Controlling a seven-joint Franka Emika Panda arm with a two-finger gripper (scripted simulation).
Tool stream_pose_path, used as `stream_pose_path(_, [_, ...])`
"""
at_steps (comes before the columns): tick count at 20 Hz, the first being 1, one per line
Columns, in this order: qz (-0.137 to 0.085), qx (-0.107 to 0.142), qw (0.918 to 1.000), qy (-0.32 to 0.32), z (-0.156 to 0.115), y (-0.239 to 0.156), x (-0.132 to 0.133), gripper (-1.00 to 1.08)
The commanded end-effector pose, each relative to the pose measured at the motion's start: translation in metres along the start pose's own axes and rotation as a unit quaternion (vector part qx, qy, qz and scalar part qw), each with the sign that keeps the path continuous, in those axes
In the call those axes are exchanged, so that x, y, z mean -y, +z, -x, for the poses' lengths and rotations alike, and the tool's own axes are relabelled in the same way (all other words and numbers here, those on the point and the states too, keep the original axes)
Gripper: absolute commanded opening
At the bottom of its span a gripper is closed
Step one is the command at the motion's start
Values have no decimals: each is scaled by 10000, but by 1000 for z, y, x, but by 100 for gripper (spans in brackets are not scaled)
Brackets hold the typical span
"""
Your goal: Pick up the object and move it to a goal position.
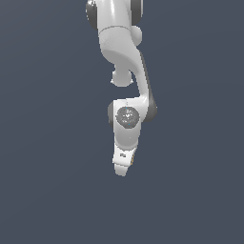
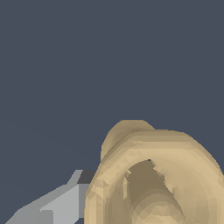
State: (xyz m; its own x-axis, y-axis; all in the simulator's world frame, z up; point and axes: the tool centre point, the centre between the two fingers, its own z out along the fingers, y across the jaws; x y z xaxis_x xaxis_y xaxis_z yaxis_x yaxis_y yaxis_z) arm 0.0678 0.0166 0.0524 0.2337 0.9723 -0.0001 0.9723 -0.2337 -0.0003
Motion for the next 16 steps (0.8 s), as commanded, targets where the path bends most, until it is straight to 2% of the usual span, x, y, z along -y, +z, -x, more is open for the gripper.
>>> stream_pose_path(1, [1, 0, 10000, 0, 0, 0, 0, -100])
stream_pose_path(16, [2, 3, 10000, 0, 1, -12, 10, -100])
